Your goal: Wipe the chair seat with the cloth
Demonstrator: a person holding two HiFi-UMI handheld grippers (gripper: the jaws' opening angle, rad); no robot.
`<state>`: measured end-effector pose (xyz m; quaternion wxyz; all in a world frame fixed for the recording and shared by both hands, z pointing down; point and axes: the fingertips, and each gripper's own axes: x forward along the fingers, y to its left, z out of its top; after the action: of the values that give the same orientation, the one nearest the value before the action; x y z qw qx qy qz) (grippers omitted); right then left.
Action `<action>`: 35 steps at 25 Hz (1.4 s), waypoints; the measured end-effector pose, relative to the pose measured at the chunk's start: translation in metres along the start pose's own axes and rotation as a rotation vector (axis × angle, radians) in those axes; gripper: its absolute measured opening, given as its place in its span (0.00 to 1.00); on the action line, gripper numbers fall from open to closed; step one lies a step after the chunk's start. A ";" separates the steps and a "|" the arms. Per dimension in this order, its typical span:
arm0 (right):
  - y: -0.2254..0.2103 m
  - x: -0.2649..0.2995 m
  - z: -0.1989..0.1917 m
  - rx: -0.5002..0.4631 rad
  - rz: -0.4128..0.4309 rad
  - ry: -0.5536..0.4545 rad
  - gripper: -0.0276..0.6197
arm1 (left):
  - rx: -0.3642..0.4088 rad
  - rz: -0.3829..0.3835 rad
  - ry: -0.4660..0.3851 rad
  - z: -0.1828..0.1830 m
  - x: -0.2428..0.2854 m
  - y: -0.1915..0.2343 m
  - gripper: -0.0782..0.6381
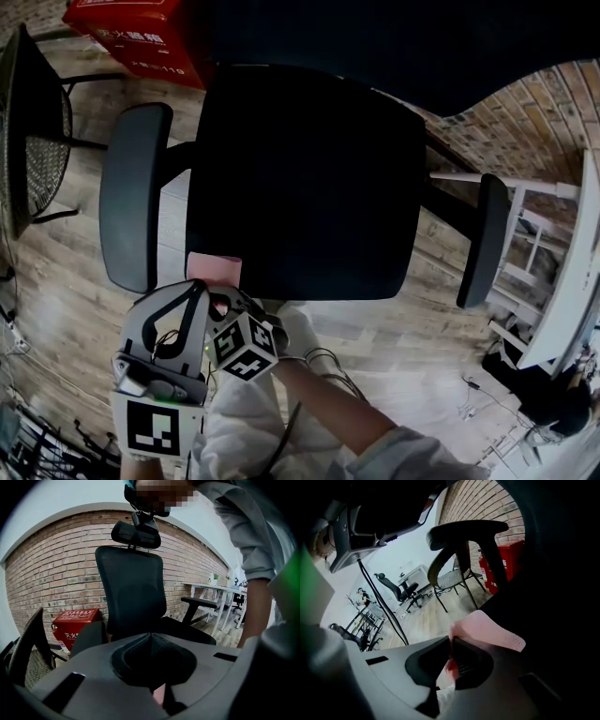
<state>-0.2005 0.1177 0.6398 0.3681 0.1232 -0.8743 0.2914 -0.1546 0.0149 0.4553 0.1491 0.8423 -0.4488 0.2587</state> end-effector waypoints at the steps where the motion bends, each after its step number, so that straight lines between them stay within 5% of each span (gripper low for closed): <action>1: 0.000 0.003 -0.001 -0.002 -0.004 0.007 0.12 | -0.001 0.001 -0.001 0.000 0.000 0.001 0.13; 15: -0.057 -0.039 -0.061 0.185 -0.186 0.061 0.12 | 0.009 -0.025 0.001 0.007 0.014 -0.017 0.13; 35: -0.174 -0.231 -0.221 0.473 -0.624 0.163 0.12 | 0.078 -0.125 -0.003 0.036 0.053 -0.068 0.13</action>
<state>0.1621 0.1118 0.6709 0.4687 0.4406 -0.6716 0.3675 -0.0628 -0.0011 0.4551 0.1315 0.8742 -0.3853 0.2648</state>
